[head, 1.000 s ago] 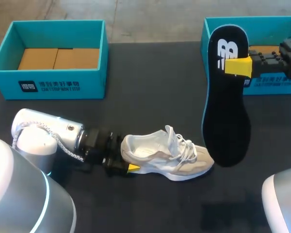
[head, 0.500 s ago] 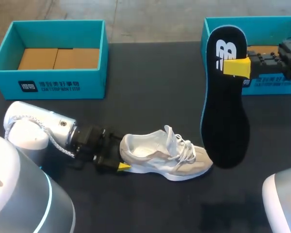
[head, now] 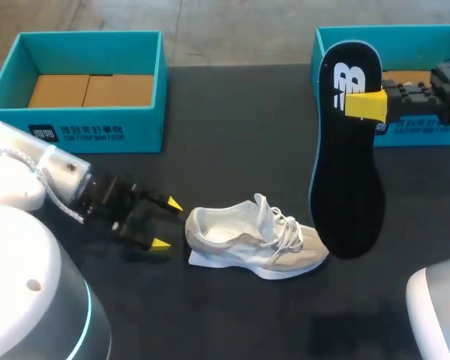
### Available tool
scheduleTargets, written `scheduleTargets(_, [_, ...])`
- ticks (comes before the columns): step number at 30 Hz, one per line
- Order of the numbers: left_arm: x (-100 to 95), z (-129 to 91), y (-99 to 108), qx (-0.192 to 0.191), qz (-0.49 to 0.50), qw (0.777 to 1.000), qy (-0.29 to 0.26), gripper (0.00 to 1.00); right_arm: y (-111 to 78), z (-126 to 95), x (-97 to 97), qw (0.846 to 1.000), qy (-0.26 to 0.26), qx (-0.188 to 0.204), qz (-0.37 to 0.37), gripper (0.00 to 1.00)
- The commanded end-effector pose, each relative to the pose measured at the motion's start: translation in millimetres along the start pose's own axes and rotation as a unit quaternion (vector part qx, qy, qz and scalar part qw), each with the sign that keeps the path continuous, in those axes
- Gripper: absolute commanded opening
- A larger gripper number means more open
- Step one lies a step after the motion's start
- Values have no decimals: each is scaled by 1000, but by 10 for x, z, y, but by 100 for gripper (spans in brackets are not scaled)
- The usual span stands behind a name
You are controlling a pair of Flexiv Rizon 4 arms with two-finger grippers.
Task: Take the shoe out of the shoebox, open the shoe tongue, remove and reinsert the insole, then place the shoe into the shoebox
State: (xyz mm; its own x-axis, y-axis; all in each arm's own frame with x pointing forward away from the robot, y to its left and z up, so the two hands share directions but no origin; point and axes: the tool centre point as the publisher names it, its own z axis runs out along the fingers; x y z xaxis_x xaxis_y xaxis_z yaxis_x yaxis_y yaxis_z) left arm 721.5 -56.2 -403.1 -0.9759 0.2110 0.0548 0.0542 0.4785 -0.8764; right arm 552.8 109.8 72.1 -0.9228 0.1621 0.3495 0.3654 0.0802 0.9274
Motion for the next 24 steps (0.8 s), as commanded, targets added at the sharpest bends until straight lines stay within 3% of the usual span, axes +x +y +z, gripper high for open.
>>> scheduleTargets(1, [160,-366,-213,-91,3,996,-11,100,38,26,-16,1000,1,3,1,0])
scheduleTargets(8, [203,-552,-405,-198,8,980,-13,100,38,26,-16,1000,1,3,1,0])
scheduleTargets(23, [203,-552,-405,-198,8,980,-13,100,38,26,-16,1000,1,3,1,0])
scheduleTargets(24, [186,-490,-463,-224,0,974,-14,100,38,26,-16,1000,1,3,1,0])
